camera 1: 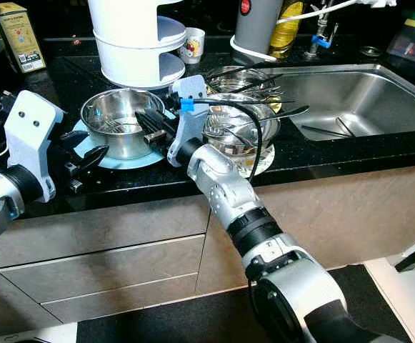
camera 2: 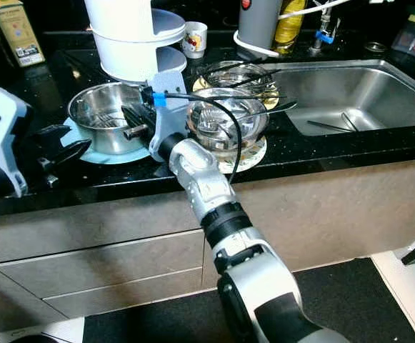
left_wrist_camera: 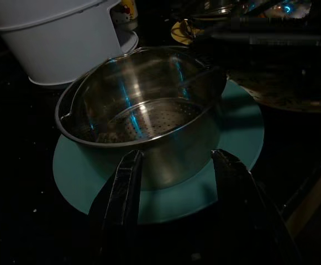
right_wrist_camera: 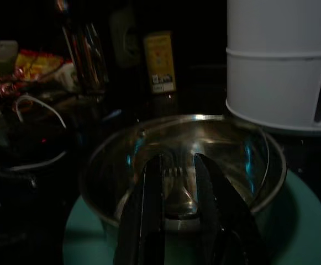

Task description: Kitchen organization

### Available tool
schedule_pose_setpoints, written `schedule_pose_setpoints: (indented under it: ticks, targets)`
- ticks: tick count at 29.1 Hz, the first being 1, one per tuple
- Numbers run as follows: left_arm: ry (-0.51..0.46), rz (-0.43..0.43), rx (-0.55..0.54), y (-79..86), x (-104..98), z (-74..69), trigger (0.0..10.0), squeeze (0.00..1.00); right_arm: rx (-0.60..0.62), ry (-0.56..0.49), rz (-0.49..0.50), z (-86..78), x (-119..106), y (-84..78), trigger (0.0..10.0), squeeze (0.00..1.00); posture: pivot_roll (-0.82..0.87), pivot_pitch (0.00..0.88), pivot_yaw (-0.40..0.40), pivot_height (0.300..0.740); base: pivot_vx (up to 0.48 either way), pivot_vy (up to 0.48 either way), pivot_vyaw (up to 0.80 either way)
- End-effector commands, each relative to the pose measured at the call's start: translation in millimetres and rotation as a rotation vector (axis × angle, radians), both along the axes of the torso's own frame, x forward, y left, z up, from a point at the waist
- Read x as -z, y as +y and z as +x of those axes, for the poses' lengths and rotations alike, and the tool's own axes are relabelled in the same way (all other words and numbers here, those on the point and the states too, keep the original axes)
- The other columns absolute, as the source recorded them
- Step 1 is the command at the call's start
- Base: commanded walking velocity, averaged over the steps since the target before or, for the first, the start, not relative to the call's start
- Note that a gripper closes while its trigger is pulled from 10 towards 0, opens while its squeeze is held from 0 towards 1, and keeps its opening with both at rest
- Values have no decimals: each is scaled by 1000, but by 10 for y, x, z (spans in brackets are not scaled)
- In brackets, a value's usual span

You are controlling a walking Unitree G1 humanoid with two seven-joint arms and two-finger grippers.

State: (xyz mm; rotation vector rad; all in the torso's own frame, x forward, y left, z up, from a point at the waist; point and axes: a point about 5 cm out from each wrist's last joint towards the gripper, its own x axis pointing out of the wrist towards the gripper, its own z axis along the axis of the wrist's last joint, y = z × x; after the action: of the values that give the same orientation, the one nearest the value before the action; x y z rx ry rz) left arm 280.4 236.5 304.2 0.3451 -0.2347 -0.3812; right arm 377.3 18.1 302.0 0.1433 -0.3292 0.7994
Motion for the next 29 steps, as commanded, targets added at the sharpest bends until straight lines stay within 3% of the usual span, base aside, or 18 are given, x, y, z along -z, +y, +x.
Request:
schedule_pose_setpoints:
  ticks: [1,16,26,29]
  targets:
    - [-19,-8,15,-11,-51,-25,10000,0,-11,-18,37,-10,-68,5,0,0,-14,195,-54,740,0,0,0]
    - [-47,-72,49,-14,-137,-42,10000,0,-132,-72,210,-121,-568,-163,0,0,-17,192,-53,740,0,0,0]
    - [-48,-102,65,-14,-161,-35,10000,0,-205,-70,234,-237,-614,-270,118,0,-21,190,-46,740,0,0,0]
    - [-45,-107,63,-11,-157,-20,10000,0,-219,-66,185,-263,-585,-291,431,0,-24,187,-43,740,0,0,0]
